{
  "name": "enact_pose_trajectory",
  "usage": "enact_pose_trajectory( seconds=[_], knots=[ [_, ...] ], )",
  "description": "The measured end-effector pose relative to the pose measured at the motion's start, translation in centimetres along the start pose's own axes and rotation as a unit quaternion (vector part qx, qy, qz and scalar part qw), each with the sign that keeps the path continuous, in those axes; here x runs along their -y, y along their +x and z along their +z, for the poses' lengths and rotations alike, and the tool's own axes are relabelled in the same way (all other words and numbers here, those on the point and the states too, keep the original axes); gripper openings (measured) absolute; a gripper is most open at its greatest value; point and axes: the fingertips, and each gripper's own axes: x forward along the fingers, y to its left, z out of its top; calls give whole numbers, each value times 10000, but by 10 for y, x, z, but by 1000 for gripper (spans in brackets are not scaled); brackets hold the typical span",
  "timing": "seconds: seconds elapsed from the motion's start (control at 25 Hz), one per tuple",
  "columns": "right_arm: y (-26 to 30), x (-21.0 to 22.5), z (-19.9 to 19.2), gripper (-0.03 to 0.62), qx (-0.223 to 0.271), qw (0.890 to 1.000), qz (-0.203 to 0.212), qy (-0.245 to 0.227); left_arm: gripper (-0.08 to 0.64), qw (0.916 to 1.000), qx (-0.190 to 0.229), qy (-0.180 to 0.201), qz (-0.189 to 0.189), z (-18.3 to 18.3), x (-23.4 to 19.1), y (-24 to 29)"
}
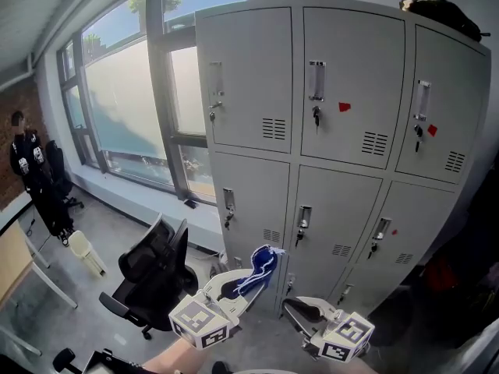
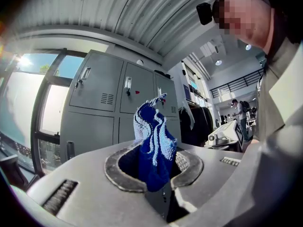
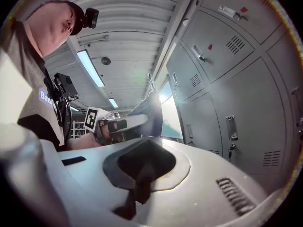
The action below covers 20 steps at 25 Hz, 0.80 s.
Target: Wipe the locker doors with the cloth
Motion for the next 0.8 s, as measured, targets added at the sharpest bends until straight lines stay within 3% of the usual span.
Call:
enact_pose_trajectory(
  seconds=[0.24,0.52,0.68,0.8],
  knots=[
    [70,14,2,6,-15,9996,-274,-30,92,9962,402,742,-221,41,-71,-1],
    [171,18,26,6,164,9985,-485,-210,92,9812,905,1688,-229,125,-180,-16],
    [209,15,36,6,204,9988,-389,-210,92,9617,1131,2496,-31,175,-221,-13],
    [219,14,48,6,148,9991,-209,-346,92,9387,1156,3242,189,209,-236,-4]
  ],
)
